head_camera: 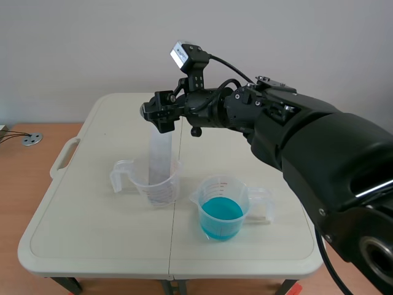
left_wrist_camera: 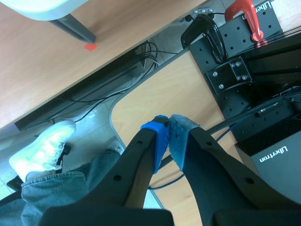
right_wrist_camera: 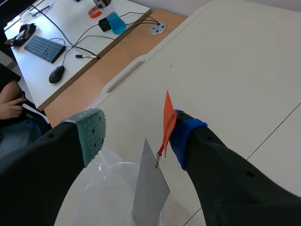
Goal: Hold the metal plate by the orange handle, dip it into the blue solution, take it out and point at it, then put the plate back in the beaker on the left.
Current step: 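Lift the metal plate out of the left beaker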
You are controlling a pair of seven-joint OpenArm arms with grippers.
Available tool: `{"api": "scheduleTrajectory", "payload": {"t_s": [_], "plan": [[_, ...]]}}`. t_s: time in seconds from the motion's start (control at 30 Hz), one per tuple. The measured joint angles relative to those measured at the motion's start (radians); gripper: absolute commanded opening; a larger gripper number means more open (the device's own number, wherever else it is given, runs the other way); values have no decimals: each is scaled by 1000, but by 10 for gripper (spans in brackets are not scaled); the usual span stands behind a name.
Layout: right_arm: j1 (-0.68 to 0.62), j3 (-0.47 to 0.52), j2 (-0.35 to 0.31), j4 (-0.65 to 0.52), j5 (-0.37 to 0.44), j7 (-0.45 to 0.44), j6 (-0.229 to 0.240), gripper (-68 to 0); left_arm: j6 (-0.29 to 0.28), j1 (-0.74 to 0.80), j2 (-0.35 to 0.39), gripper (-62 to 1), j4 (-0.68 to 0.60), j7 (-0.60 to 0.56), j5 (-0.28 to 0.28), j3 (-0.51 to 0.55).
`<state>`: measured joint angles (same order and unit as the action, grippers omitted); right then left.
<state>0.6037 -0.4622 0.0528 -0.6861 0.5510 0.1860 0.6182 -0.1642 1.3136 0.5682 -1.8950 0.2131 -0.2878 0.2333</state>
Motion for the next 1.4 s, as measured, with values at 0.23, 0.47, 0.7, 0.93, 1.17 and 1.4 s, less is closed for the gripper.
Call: {"api": "scheduleTrajectory", "payload": {"t_s": [0.23, 0.47, 0.7, 0.93, 1.17, 1.4], "plan": [[0, 0, 0, 0, 0, 0, 0, -596, 0, 0, 0, -592, 0, 0, 0, 0], [0, 0, 0, 0, -1, 0, 0, -662, 0, 0, 0, -592, 0, 0, 0, 0], [0, 0, 0, 0, -1, -2, 59, -662, 0, 0, 0, -592, 0, 0, 0, 0], [-1, 0, 0, -2, -47, -51, 85, -660, 0, 0, 0, -592, 0, 0, 0, 0], [-54, 0, 0, -104, -157, -76, 85, -660, 0, 0, 0, -592, 0, 0, 0, 0], [-128, 0, 0, -282, -259, -73, 86, -660, 0, 0, 0, -592, 0, 0, 0, 0]]}}
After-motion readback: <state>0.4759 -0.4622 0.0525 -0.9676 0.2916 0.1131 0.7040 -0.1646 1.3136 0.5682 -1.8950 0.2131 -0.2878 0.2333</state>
